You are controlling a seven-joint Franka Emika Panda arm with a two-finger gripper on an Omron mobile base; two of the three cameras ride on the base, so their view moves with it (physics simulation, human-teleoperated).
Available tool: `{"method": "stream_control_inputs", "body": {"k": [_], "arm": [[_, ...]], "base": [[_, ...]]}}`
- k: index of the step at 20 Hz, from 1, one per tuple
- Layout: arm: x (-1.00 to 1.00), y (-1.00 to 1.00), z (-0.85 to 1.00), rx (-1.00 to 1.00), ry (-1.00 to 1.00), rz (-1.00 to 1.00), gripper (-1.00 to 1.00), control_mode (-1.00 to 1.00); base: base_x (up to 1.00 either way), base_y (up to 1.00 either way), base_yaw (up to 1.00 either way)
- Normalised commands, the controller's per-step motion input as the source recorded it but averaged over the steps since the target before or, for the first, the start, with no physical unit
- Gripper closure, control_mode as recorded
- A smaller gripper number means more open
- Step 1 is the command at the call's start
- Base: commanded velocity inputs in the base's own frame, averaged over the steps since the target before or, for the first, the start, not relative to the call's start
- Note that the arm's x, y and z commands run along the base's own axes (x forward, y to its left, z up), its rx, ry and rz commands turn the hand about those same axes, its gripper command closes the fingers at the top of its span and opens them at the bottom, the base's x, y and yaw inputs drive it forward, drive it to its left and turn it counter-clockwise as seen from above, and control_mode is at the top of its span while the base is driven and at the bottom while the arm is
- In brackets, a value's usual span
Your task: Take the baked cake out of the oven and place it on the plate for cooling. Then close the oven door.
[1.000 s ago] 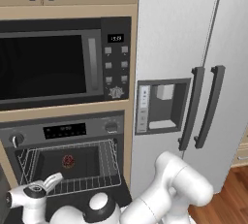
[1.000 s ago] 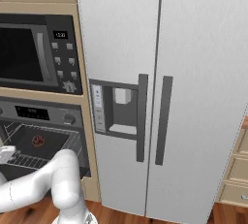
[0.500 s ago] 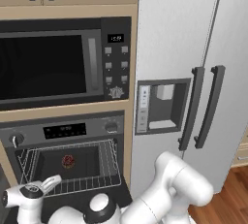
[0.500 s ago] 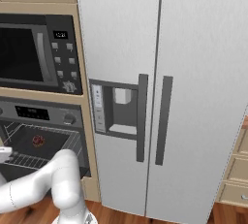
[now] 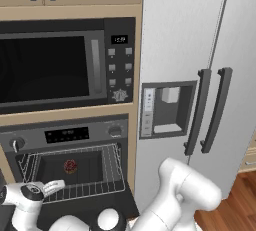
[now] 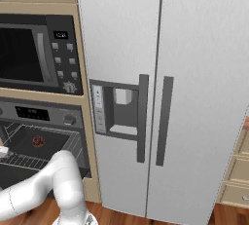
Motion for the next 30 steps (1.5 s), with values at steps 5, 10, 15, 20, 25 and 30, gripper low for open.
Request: {"method": "stream_control_inputs", "body": {"k": [5, 10, 15, 20, 25, 30], "arm": [[-0.04, -0.51, 0.44, 0.13, -0.02, 0.0, -1.0, -1.0], [-0.06, -0.45, 0.37, 0.12, 0.0, 0.01, -1.0, -1.0], [-0.07, -0.31, 0.14, 0.09, 0.0, 0.18, -1.0, -1.0], [0.0, -0.16, 0.12, 0.12, 0.02, 0.18, -1.0, -1.0], [0.0, -0.09, 0.3, 0.19, 0.02, 0.04, -1.0, -1.0], [0.08, -0.05, 0.25, 0.09, 0.09, -0.01, -1.0, -1.0]], "base": [[0.0, 0.0, 0.0], [0.0, 0.0, 0.0], [0.0, 0.0, 0.0], [0.0, 0.0, 0.0], [0.0, 0.0, 0.0], [0.0, 0.0, 0.0]]}}
